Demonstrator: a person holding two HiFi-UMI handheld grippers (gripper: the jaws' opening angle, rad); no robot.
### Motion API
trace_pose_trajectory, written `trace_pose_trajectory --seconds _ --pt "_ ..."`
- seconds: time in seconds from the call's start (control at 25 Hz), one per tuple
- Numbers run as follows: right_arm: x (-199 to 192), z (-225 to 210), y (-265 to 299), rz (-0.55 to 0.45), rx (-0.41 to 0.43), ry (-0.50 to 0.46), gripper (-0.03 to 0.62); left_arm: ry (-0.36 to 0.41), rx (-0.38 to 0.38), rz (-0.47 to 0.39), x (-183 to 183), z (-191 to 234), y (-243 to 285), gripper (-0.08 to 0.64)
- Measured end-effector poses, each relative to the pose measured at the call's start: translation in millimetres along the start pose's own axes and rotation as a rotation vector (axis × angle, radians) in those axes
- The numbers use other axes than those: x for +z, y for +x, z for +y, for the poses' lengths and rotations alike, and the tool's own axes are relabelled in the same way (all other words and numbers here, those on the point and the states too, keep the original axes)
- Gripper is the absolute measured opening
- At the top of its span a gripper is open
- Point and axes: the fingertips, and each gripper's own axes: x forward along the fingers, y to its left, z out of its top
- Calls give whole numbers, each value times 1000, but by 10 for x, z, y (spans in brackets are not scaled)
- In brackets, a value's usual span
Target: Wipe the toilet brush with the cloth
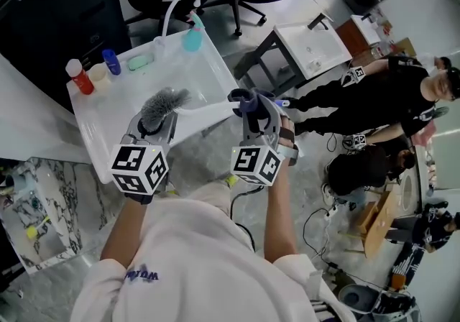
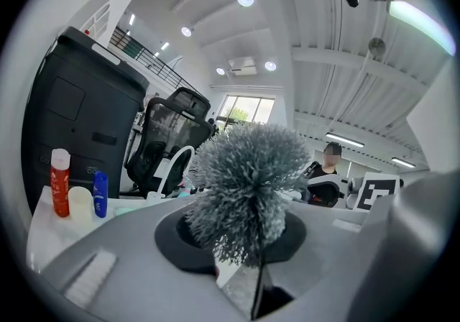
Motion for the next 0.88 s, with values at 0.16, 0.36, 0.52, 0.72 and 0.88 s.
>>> trace_pose_trajectory --seconds 0.16,0.36,0.52,0.72,0.88 --pt "-145 -80 -4 23 -14 12 150 13 -15 10 -13 -77 23 91" --pt "-282 -115 -13 46 -27 32 155 24 -31 17 -36 -129 15 92" --pt "-373 -127 1 61 -33 42 158 22 -39 18 -50 -138 12 92" --pt "-437 -138 35 76 -31 43 160 18 -40 24 -64 -106 10 94" --pt "-496 -142 40 90 -32 43 160 18 -41 26 -73 -91 8 94"
